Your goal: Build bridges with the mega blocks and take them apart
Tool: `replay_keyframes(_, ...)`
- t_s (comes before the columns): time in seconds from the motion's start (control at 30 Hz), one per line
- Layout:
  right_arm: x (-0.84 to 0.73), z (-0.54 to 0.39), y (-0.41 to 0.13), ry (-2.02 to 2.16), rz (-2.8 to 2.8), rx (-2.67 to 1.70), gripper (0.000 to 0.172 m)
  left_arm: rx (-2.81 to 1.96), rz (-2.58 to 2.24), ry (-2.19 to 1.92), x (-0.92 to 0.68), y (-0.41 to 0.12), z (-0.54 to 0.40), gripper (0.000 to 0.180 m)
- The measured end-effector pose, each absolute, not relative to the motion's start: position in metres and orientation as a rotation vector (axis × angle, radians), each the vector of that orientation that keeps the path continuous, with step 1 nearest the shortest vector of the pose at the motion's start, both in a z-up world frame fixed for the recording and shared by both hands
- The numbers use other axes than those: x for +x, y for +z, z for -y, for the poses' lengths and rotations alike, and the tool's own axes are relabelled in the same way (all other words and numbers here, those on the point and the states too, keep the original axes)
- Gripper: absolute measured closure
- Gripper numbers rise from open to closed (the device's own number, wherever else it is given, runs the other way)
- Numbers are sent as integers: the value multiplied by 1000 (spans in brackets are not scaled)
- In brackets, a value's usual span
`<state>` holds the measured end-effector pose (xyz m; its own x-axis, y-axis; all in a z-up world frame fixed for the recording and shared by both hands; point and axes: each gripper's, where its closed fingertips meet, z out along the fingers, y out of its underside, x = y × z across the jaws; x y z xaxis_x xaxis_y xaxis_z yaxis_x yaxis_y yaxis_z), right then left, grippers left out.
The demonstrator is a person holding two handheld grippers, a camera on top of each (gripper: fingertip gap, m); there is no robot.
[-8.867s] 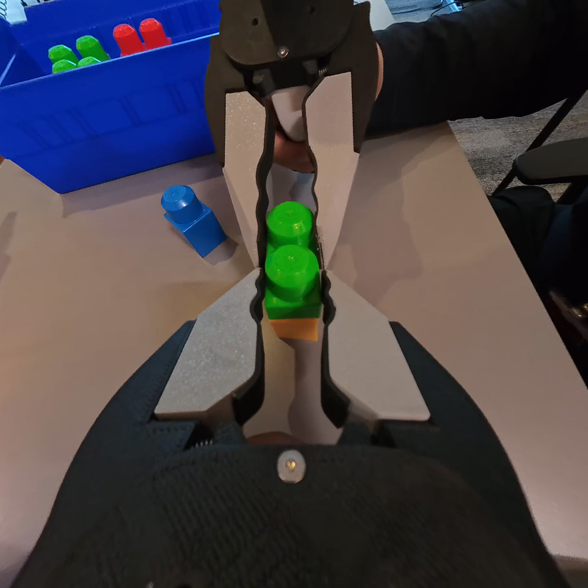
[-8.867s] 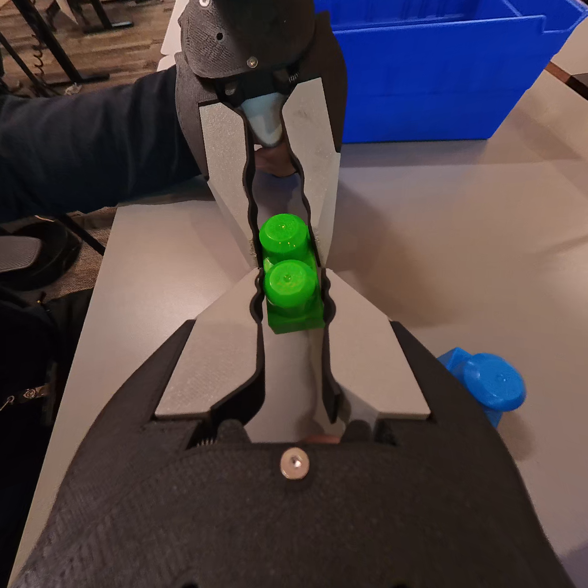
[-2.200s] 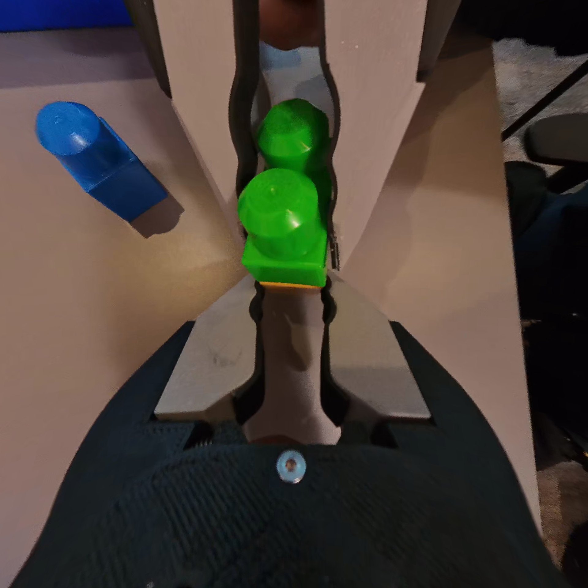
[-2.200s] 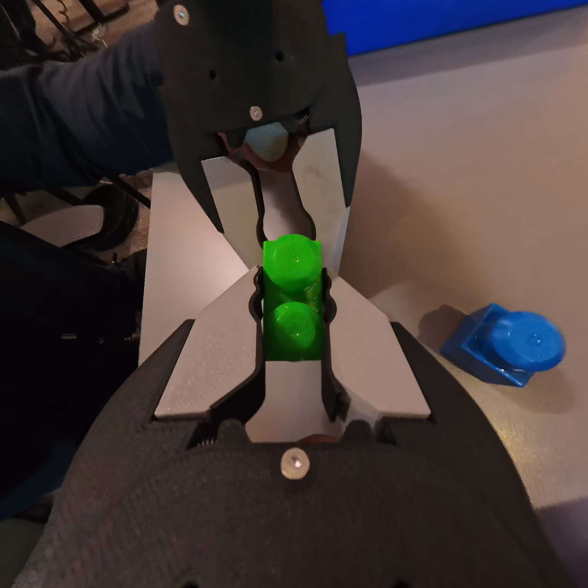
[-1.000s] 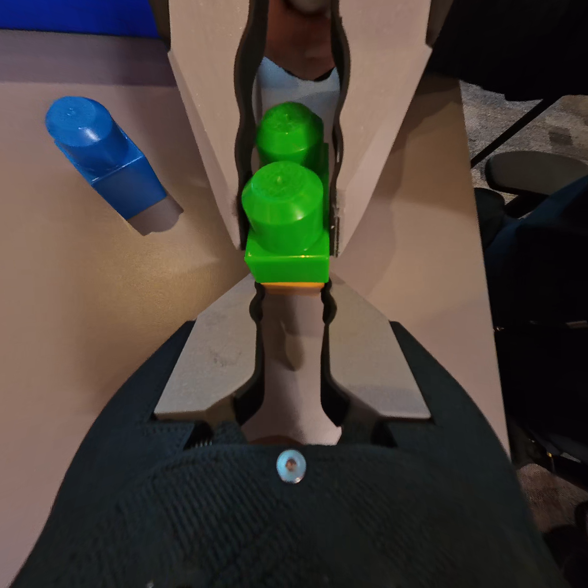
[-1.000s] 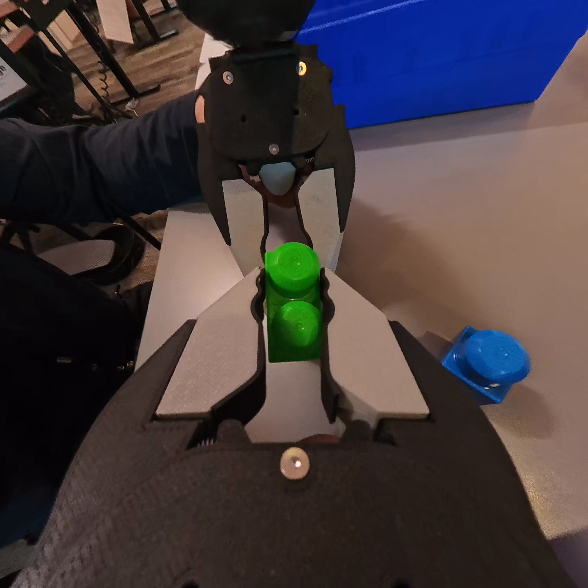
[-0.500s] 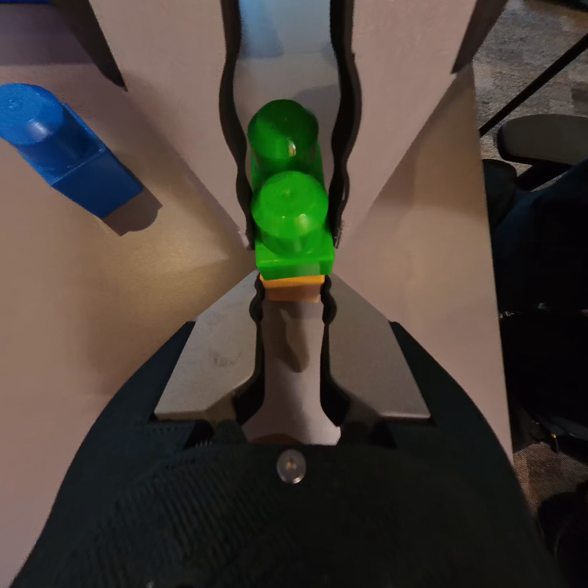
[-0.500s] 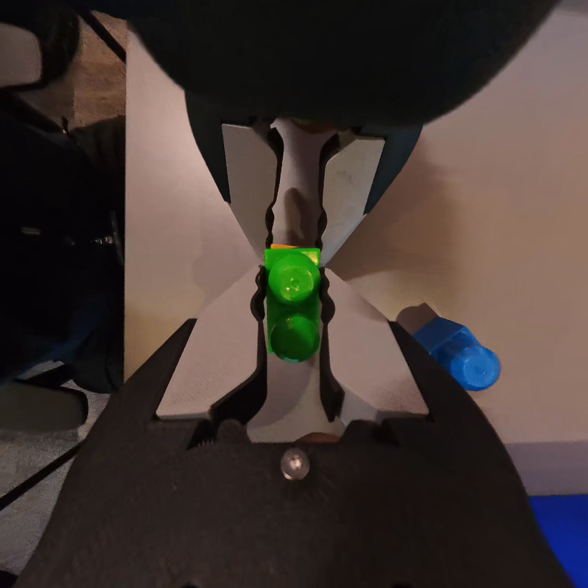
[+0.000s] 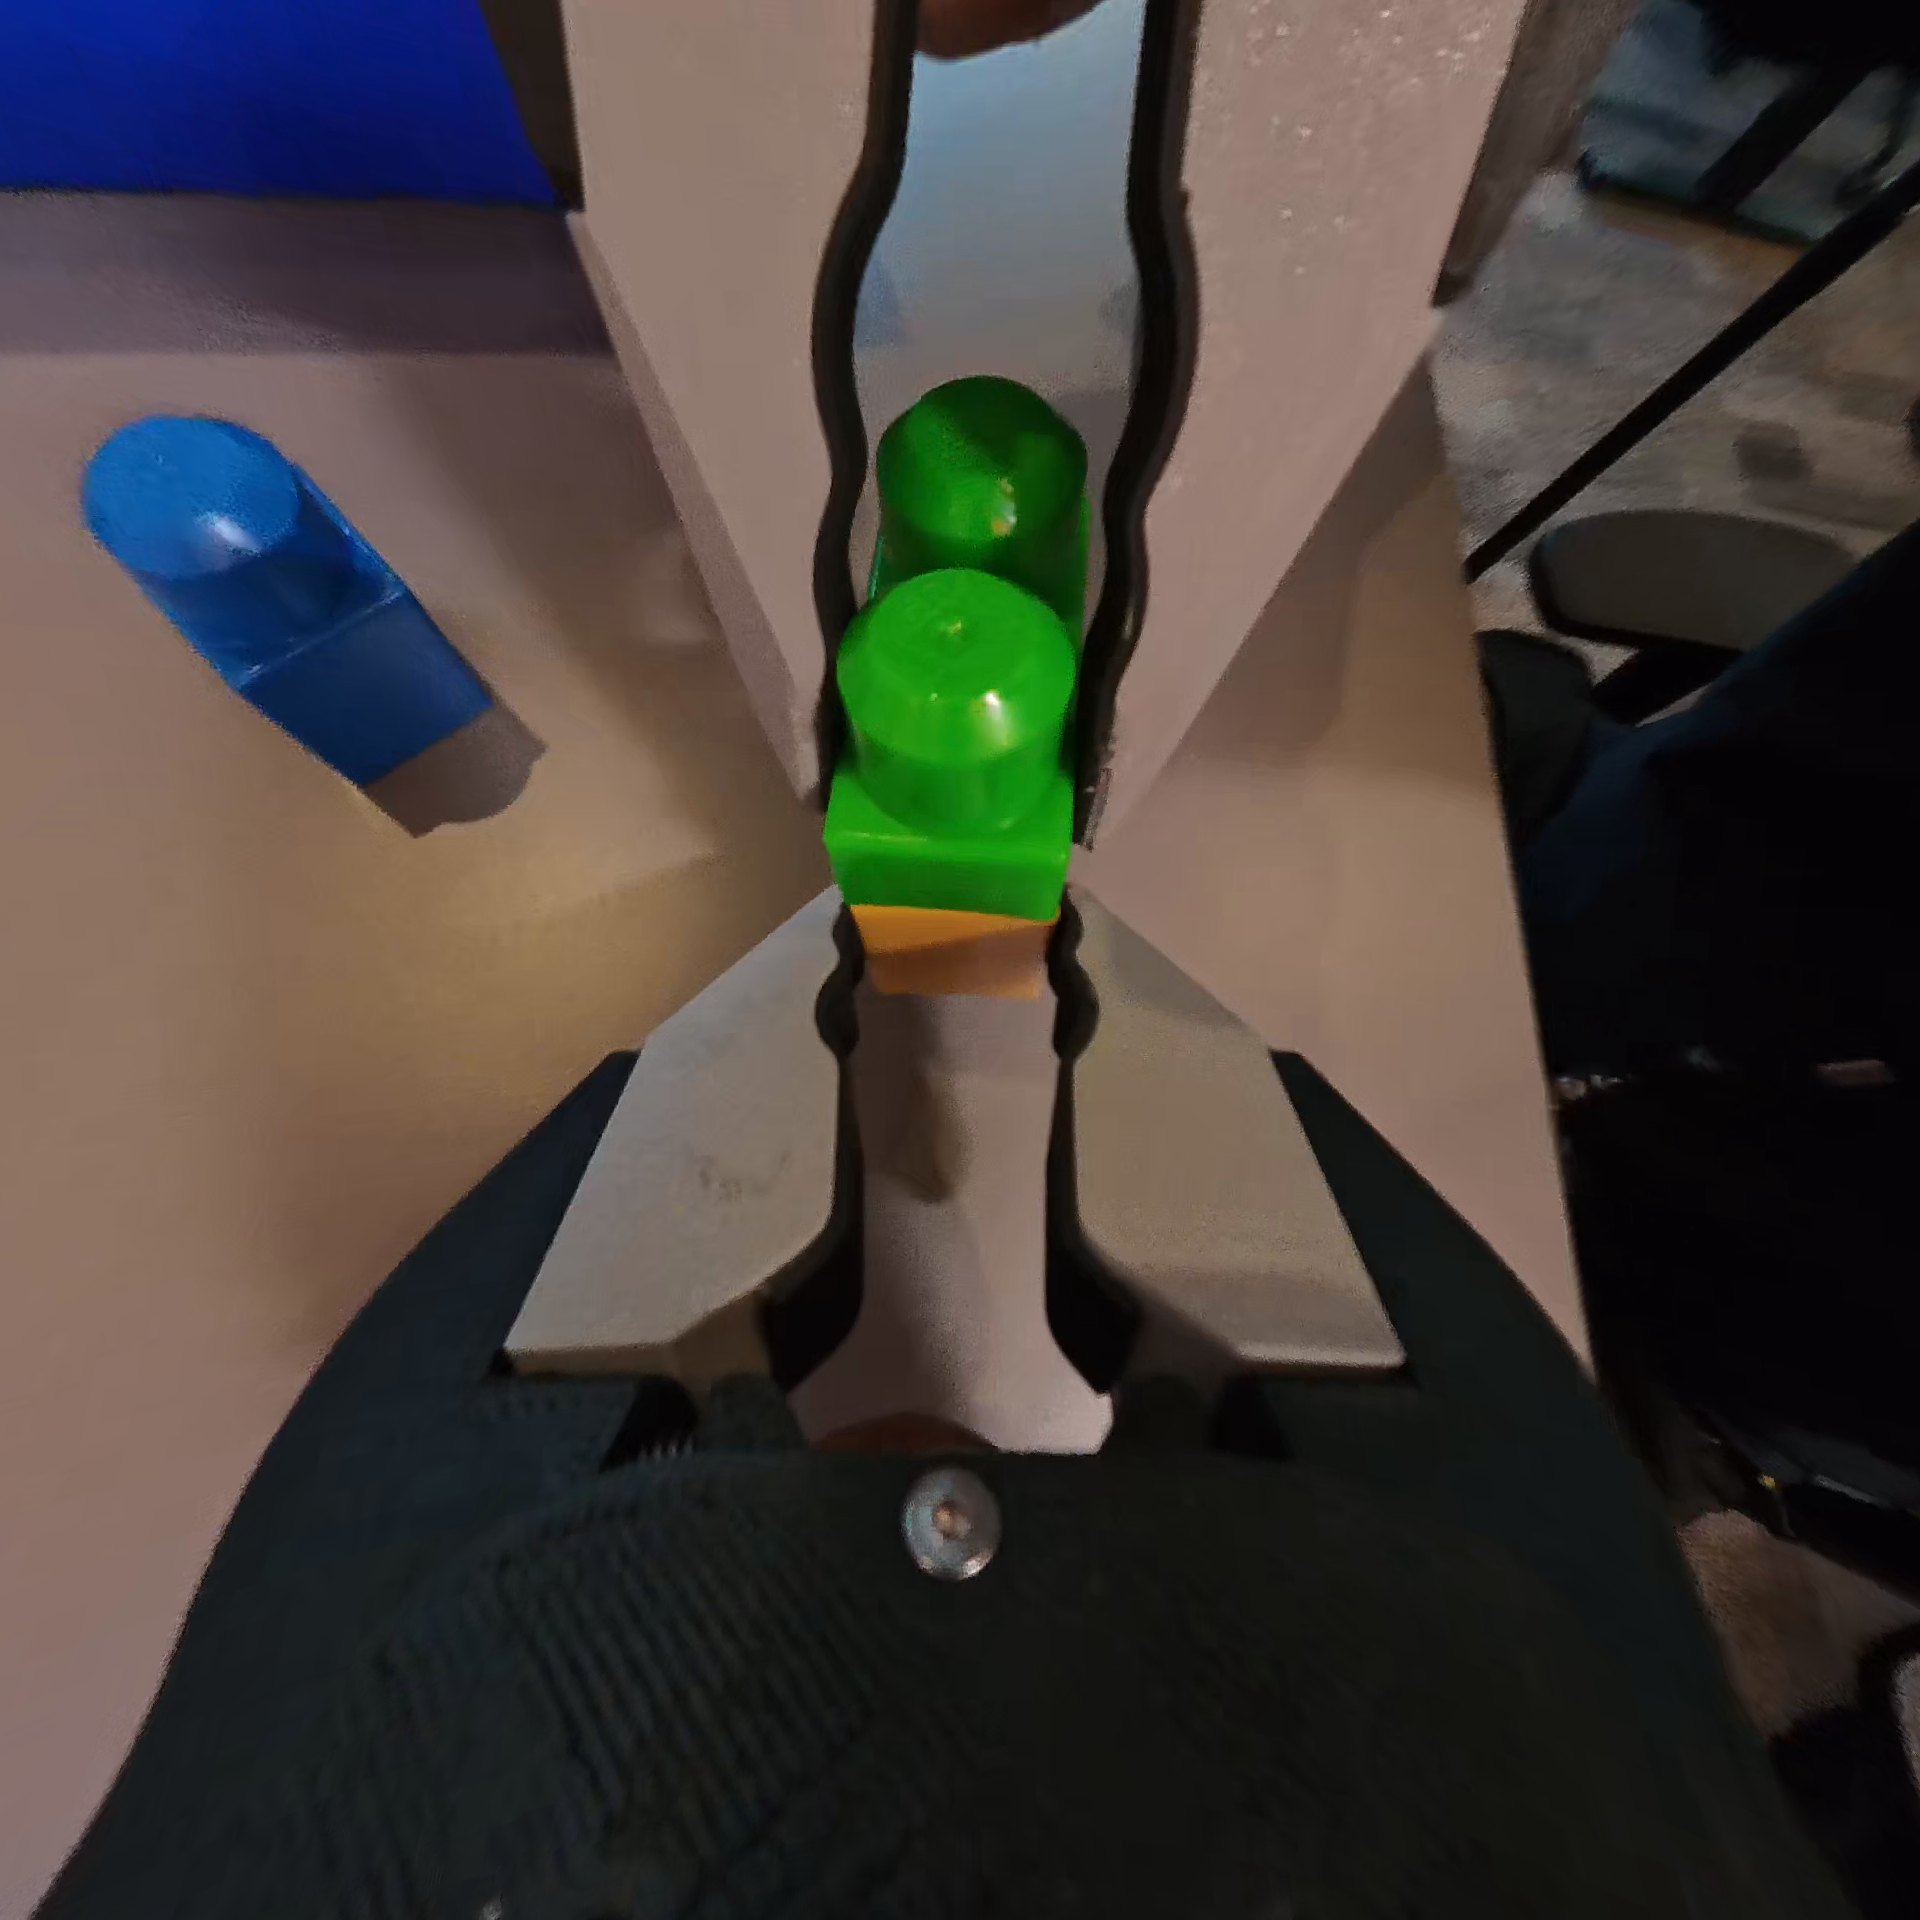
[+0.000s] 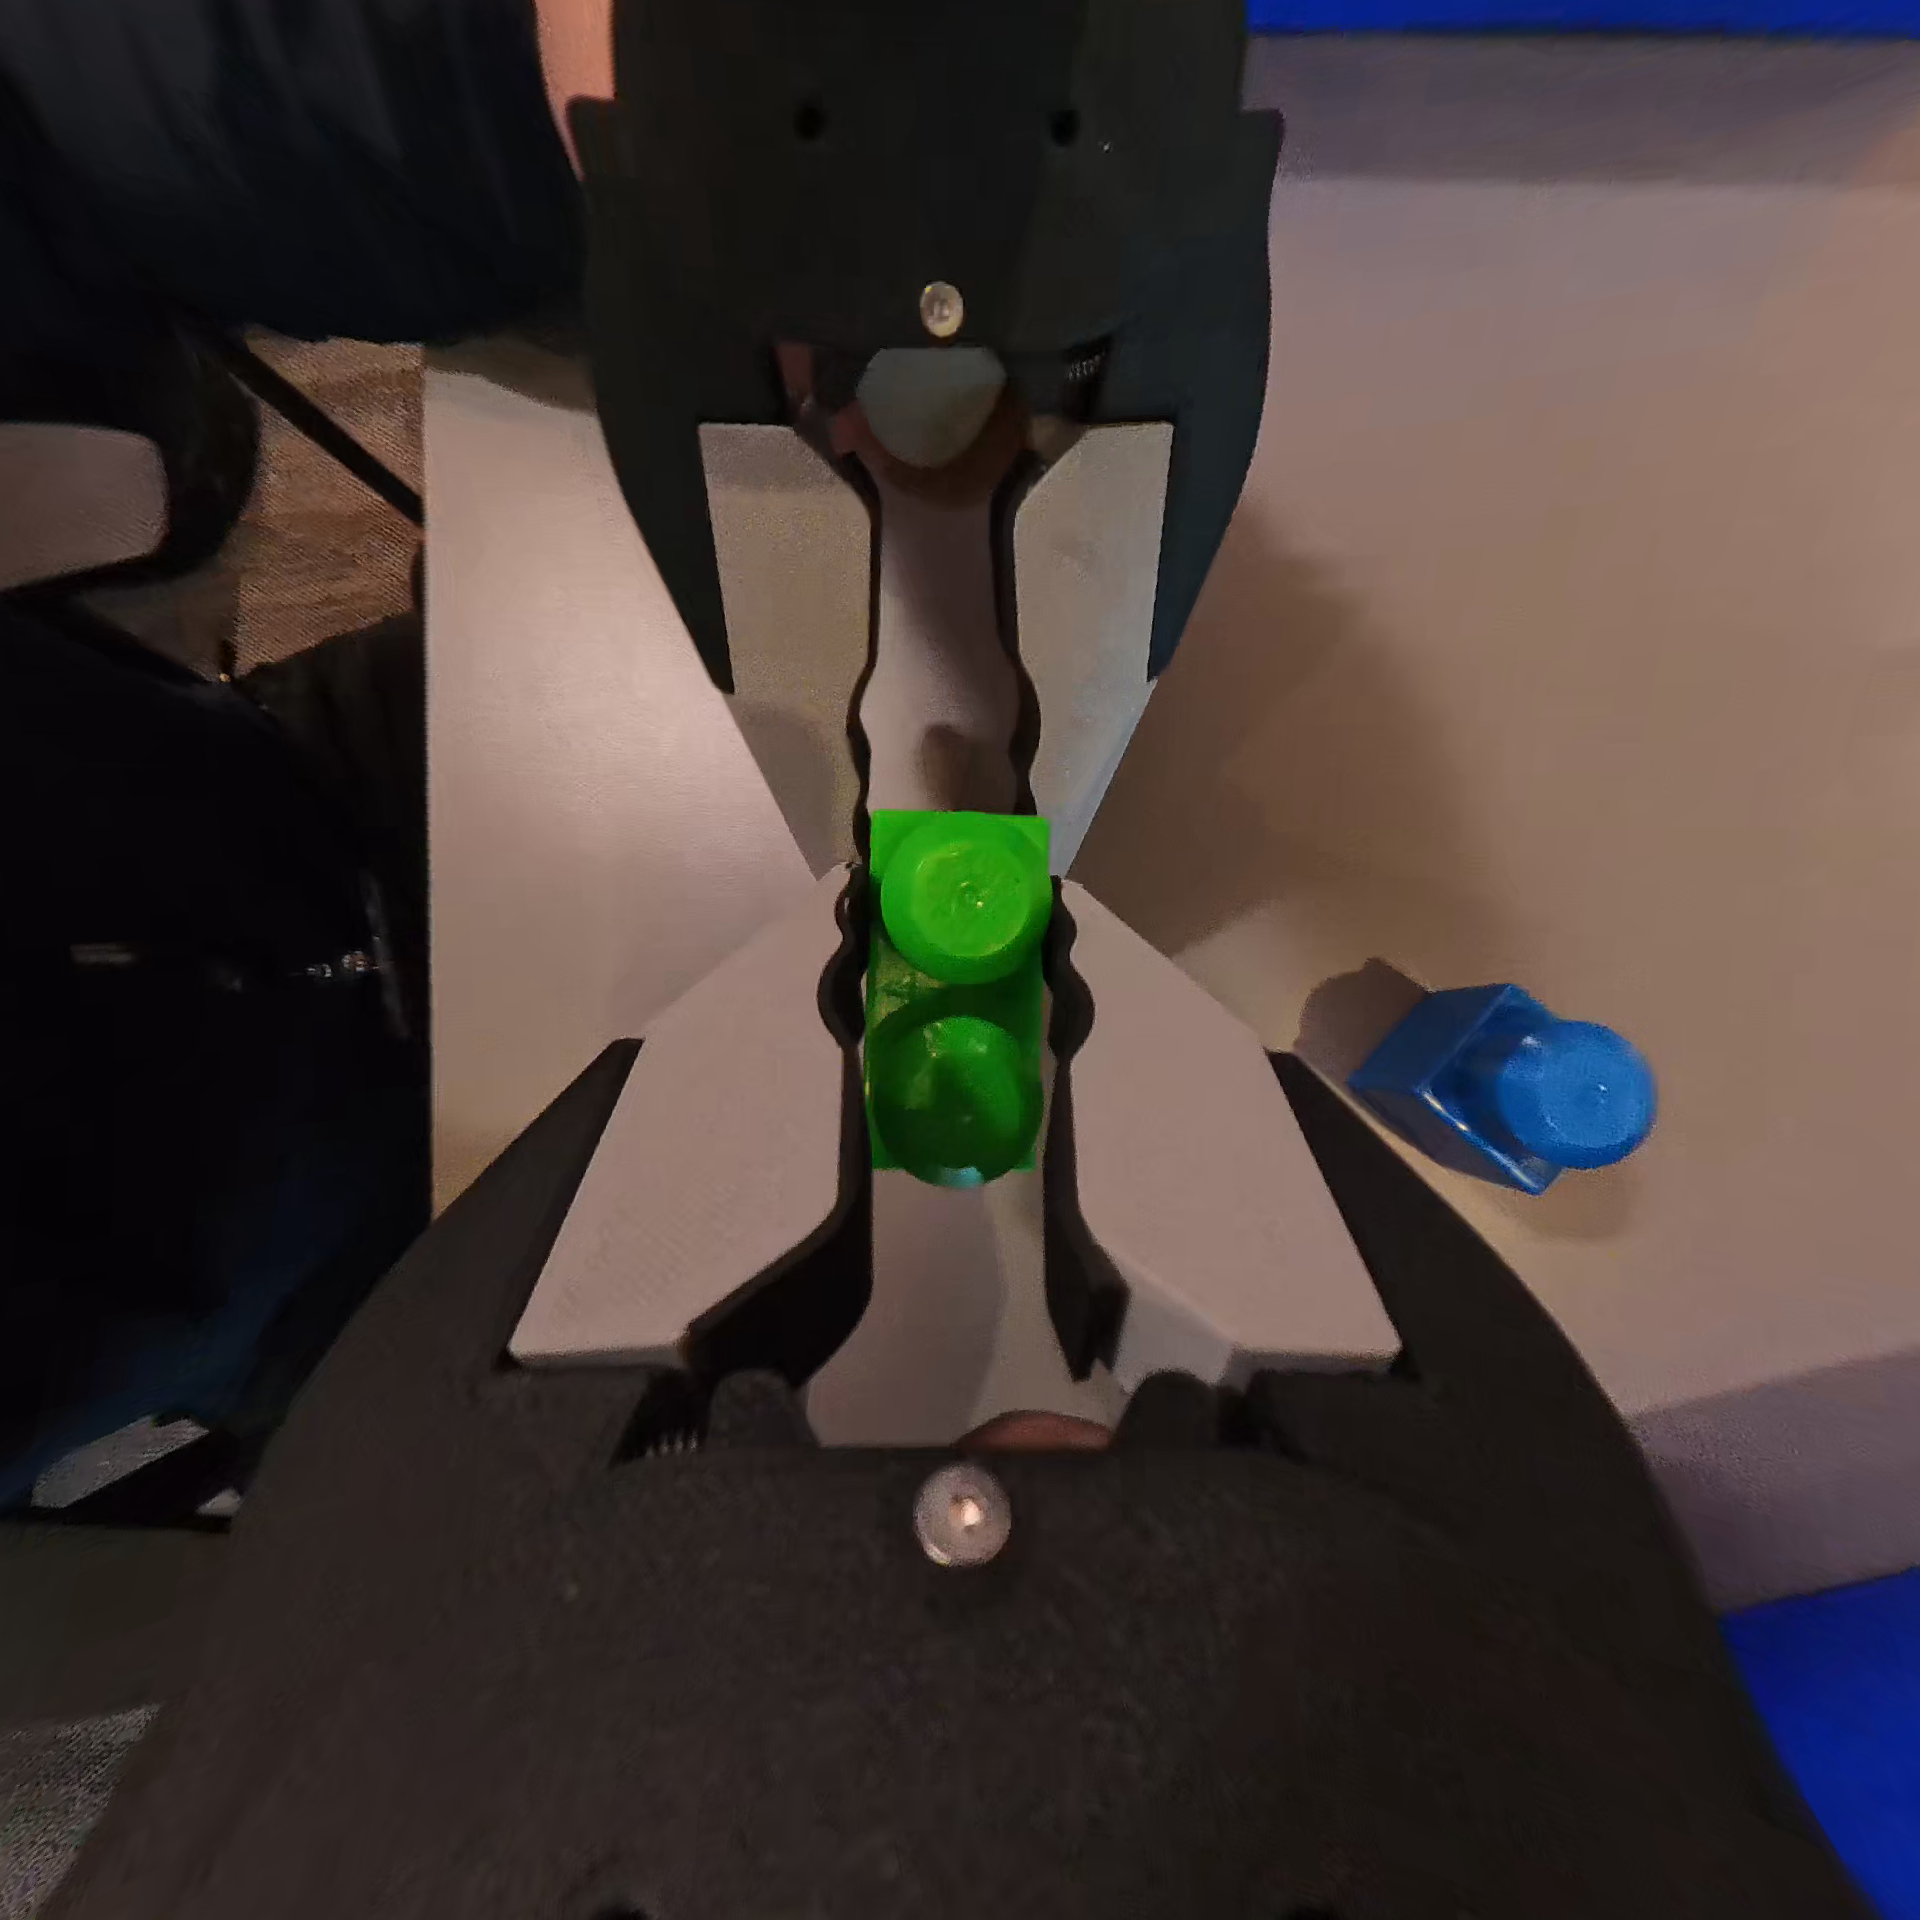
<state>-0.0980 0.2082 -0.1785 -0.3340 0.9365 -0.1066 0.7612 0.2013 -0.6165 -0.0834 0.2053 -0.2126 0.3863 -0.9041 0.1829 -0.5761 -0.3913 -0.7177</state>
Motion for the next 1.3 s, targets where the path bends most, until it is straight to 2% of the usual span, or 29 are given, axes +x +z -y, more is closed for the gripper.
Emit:
replay_keyframes(0.8, -102, -207, -184, 994, 2201, -1589, 142, -2100, -1245, -870, -89, -216, -202, 147)
replay_keyframes(0.93, -98, -211, -175, 1051, 2175, -1589, 142, -2051, -1160, -973, -86, -201, -206, 146)
replay_keyframes(1.03, -94, -215, -173, 1056, 2165, -1604, 142, -2010, -1125, -1006, -81, -190, -208, 137)
replay_keyframes(1.3, -101, -212, -170, 1128, 2149, -1627, 142, -1985, -1113, -975, -80, -189, -213, 146)
